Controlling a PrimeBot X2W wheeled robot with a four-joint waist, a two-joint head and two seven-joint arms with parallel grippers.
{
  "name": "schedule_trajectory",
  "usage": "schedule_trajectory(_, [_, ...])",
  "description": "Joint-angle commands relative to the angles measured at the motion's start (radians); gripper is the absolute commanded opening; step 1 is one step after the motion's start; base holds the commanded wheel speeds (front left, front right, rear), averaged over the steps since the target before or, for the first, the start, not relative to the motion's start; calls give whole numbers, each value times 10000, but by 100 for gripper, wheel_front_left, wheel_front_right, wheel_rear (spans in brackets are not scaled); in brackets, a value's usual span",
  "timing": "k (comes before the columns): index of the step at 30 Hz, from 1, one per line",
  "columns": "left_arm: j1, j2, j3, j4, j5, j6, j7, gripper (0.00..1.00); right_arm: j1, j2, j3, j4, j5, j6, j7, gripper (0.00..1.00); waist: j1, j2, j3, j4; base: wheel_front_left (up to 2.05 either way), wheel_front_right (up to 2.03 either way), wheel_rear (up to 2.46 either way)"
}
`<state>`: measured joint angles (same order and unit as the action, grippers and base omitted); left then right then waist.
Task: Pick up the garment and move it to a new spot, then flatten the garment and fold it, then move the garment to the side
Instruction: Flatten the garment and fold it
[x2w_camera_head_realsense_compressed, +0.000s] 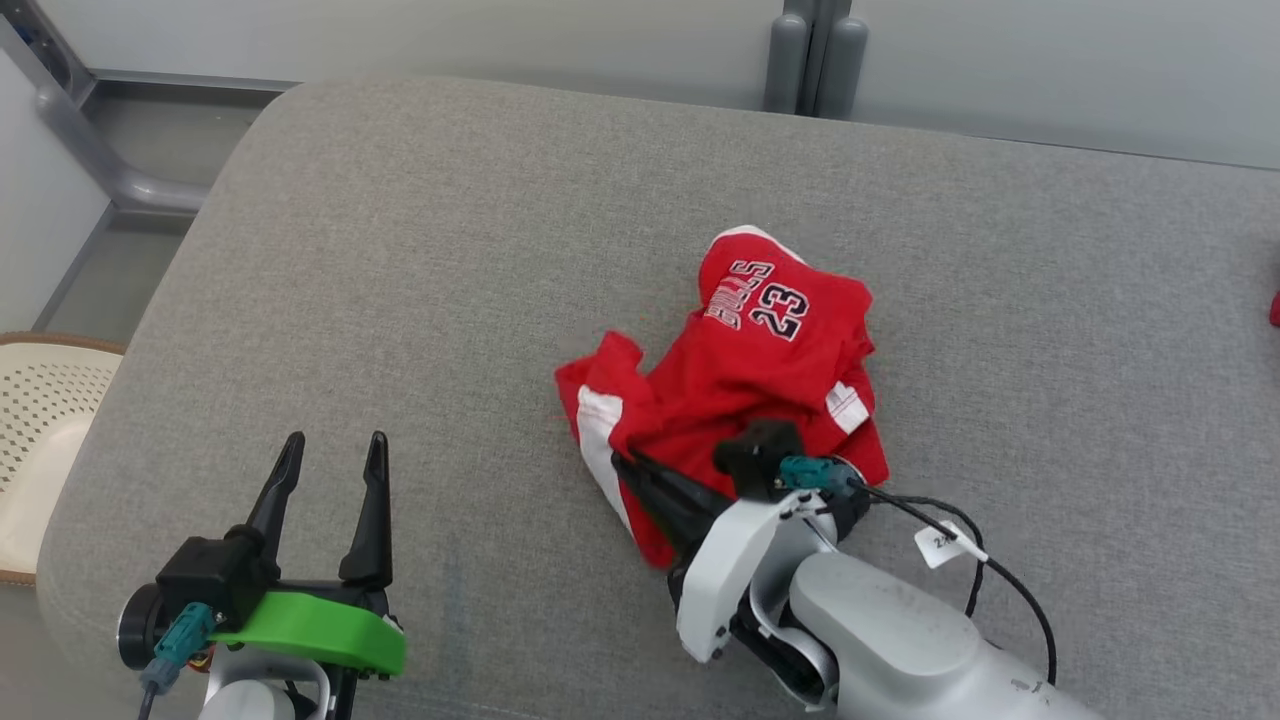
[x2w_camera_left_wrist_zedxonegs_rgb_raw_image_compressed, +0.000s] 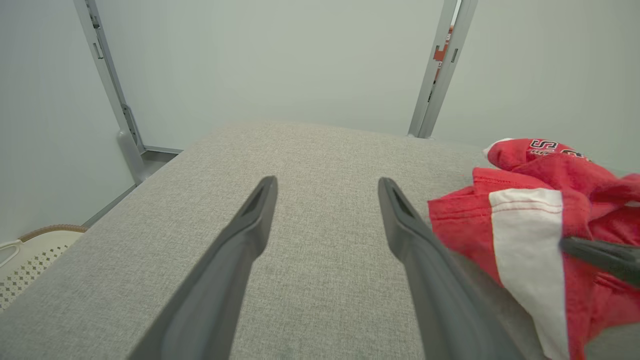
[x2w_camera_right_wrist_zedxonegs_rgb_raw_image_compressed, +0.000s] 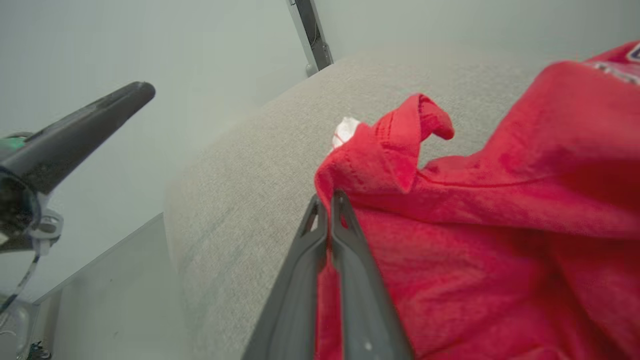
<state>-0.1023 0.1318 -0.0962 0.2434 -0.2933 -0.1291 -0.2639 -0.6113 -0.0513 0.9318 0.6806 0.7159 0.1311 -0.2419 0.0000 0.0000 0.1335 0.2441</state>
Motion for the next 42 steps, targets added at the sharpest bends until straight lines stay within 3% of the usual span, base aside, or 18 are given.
schedule_trajectory(1, [71, -30, 43, 5, 104, -30, 1, 100, 18, -21, 194, 64, 100, -10, -55, 28, 0, 0, 12, 13, 0, 0, 0])
schedule_trajectory(2, [71, -33, 57, 13, 104, -30, 1, 100, -24, -21, 322, 122, 143, -10, -84, 50, 0, 0, 17, 7, 0, 0, 0])
schedule_trajectory(3, [82, -32, 93, 15, 97, -30, 1, 100, -67, -17, 368, 188, 219, -10, -112, 100, 0, 0, 13, -19, 0, 0, 0])
schedule_trajectory(7, [129, -56, 185, 35, 150, -30, 1, 100, -355, -48, 91, 321, 93, -10, -225, 100, 0, 0, -31, -192, 0, 0, 0])
schedule_trajectory(11, [150, -67, 265, 7, 228, -30, 1, 100, -306, -510, -1164, -235, -401, -10, -231, 100, 0, 0, -121, -398, 0, 0, 0])
schedule_trajectory(16, [244, -88, 365, -55, 274, -30, 1, 100, 672, -1188, -2947, -1254, -1286, -10, -229, 100, 0, 0, -226, -618, 0, 0, 0])
schedule_trajectory(20, [303, -111, 382, -91, 267, -30, 1, 100, 1730, -1549, -3782, -1900, -1744, -10, -231, 100, 0, 0, -266, -708, 0, 0, 0])
schedule_trajectory(28, [284, -148, 358, -173, 291, -30, 1, 100, 2955, -1535, -4350, -2614, -1979, -10, -232, 100, 0, 0, -147, -738, 0, 0, 0])
schedule_trajectory(41, [115, -87, 287, -126, 197, -30, 1, 100, 2678, -849, -4387, -1808, -1348, -10, -208, 100, 0, 0, 123, -305, 0, 0, 0])
schedule_trajectory(42, [106, -95, 294, -120, 200, -30, 1, 100, 2586, -803, -4396, -1763, -1337, -10, -214, 91, 0, 0, 137, -294, 0, 0, 0])
